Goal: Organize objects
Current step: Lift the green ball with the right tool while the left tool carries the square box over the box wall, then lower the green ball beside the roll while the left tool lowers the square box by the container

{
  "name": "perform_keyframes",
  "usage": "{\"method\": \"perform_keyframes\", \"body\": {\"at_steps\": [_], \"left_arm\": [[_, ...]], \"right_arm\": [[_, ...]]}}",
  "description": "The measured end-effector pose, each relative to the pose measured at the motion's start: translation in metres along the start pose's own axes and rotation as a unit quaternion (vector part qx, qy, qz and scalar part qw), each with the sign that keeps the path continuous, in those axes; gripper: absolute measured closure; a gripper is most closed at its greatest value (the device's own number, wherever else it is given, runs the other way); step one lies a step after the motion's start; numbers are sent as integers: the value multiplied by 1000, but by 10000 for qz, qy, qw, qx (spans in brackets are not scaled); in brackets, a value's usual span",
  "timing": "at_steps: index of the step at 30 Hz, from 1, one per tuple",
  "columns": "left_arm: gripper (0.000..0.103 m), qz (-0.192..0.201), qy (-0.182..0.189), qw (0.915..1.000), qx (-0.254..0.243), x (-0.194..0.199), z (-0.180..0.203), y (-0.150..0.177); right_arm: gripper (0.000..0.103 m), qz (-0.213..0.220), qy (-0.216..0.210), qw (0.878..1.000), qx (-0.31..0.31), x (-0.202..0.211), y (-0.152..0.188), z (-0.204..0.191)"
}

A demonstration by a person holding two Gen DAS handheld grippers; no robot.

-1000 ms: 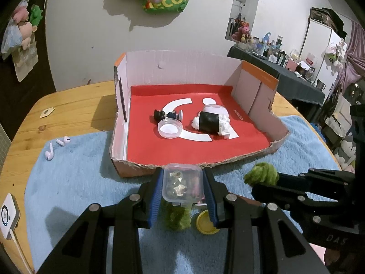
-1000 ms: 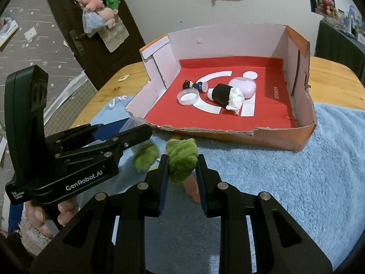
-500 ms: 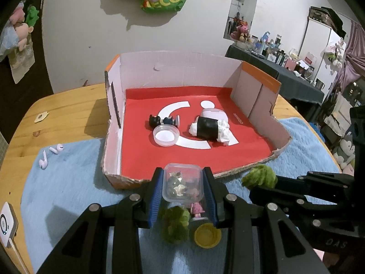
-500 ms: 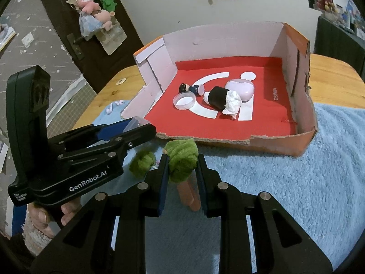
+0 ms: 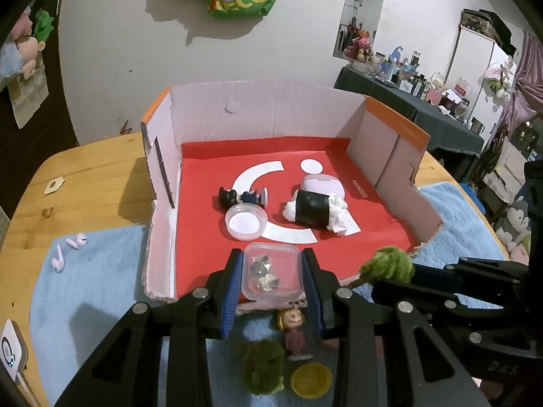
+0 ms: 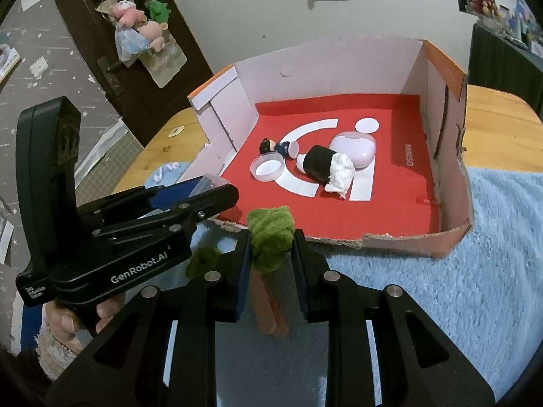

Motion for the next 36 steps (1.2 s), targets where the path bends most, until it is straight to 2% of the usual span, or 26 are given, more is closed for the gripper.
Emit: {"method": "perform_keyframes", "body": {"at_steps": [6,17,36], "left_arm": [[67,-4,6,10000,-6,-4,-2,-9],[67,-93,81,9999,10,-19,-4,-20],[67,-472,75,9988,37,-49,-11,-18]], "right_arm": [[81,71,-40,10000,2,3,-8,1],[81,121,131,9998,16,-2,-28,8],[81,-241,258,9993,-95,-34,-39,27]]}}
Point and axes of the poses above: each gripper's, at about its wrist camera, not at the fingertips, and x roughly against the way its jaws point, z to its right, y to its underside, the point moved 8 cm from there along -x, roughly the way its jaws point, and after that the axes turned 13 degrees about -z, right-handed, at the moved point
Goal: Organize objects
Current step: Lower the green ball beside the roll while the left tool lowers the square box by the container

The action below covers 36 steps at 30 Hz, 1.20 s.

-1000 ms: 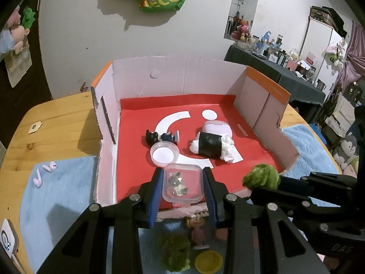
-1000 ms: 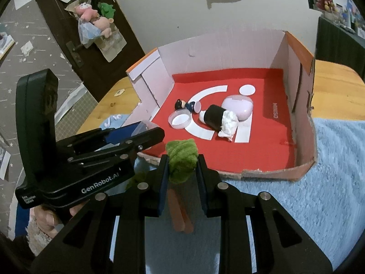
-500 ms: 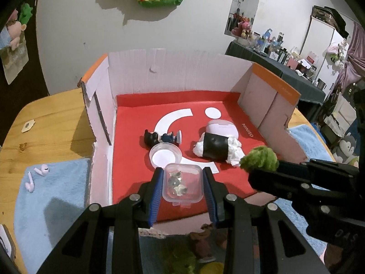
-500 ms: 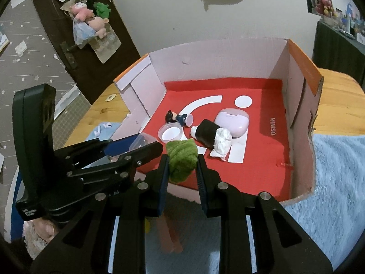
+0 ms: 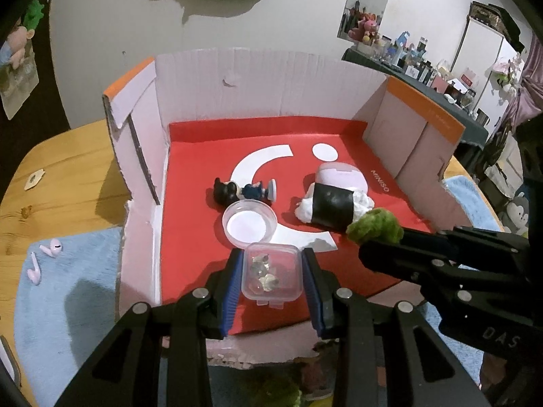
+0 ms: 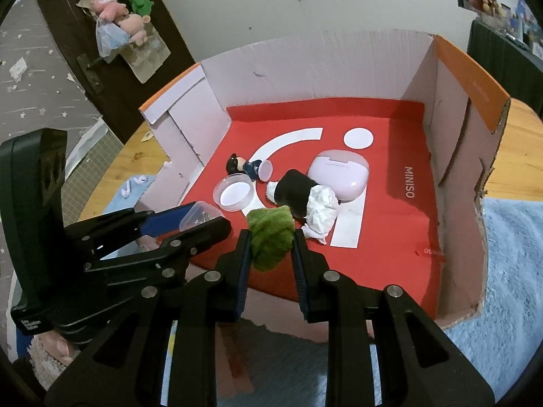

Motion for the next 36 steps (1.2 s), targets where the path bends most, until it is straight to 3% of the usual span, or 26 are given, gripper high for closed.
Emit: {"method": "perform_keyframes", "body": {"at_steps": [18,27,36], "left_arm": [[67,-161,-40,9998,76,-15,-6,-6],[67,-145,-71,9998,114,-21,-8,-14],[67,-96,-72,9998,157,-24,-10,-20]], "right_arm": [[81,-268,39,9996,8,-22,-7,9],[81,-177,59,9998,-69,-26,-15,18],[81,-3,361,9993,-129,-25,-23,30]]}}
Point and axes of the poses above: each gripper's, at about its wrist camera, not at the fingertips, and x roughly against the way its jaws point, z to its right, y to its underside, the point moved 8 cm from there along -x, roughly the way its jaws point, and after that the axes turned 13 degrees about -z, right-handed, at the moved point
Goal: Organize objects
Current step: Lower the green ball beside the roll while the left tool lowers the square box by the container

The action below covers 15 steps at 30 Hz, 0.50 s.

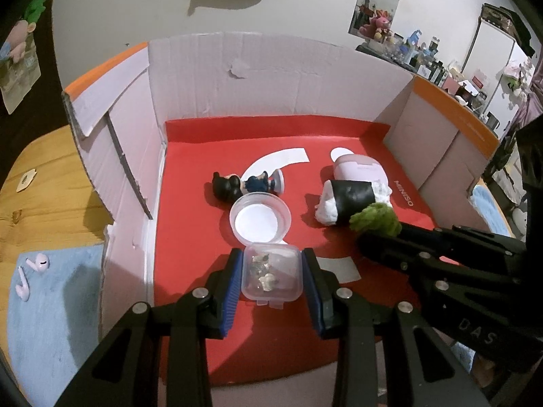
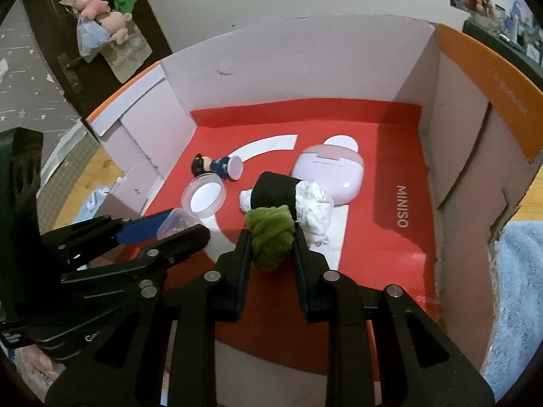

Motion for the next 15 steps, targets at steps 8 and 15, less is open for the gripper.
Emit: {"method": "perform_keyframes", "body": {"at_steps": [8,15], "left_arm": [[67,13,12,10000,21,-1,-1,-1],[67,19,-10,10000,6,-1,-1,-2]], "right_arm": [[81,-83,-8,10000,-23,-3,2,3],[81,-91,-8,10000,-19,-2,4,4]]}}
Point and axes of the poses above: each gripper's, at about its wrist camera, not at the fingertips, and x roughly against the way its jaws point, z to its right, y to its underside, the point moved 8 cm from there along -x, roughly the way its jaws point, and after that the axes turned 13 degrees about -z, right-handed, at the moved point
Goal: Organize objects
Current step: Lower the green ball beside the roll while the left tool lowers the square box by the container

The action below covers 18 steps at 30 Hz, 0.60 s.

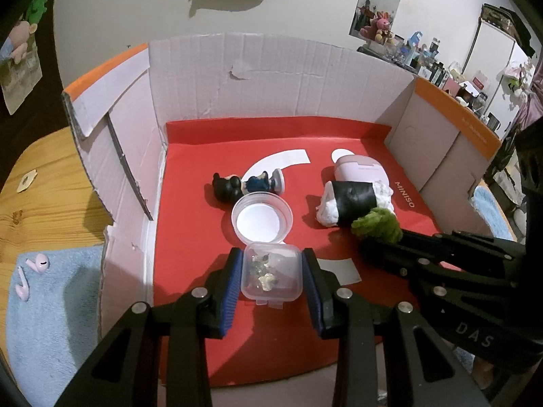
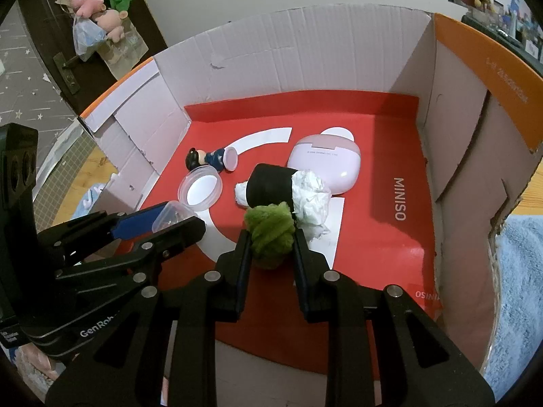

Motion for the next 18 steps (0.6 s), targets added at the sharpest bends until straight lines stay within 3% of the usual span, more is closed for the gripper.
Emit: {"method": "perform_keyframes", "body": {"at_steps": [5,10,15,18], "left_arm": [[67,-3,13,10000,11,0,0,0],[58,15,-2,10000,20,1,0,0],[56,46,5,10000,53,4,-2,0],[56,78,-22,10000,31,4,-2,0]], "right_arm": [[80,-2,-25,10000,16,0,2,-1],[79,7,-73,10000,3,1,3,-2],[55,68,-64,10000,3,6,4,-3],[53,120,-59,9999,-9,10,5,-2]]}}
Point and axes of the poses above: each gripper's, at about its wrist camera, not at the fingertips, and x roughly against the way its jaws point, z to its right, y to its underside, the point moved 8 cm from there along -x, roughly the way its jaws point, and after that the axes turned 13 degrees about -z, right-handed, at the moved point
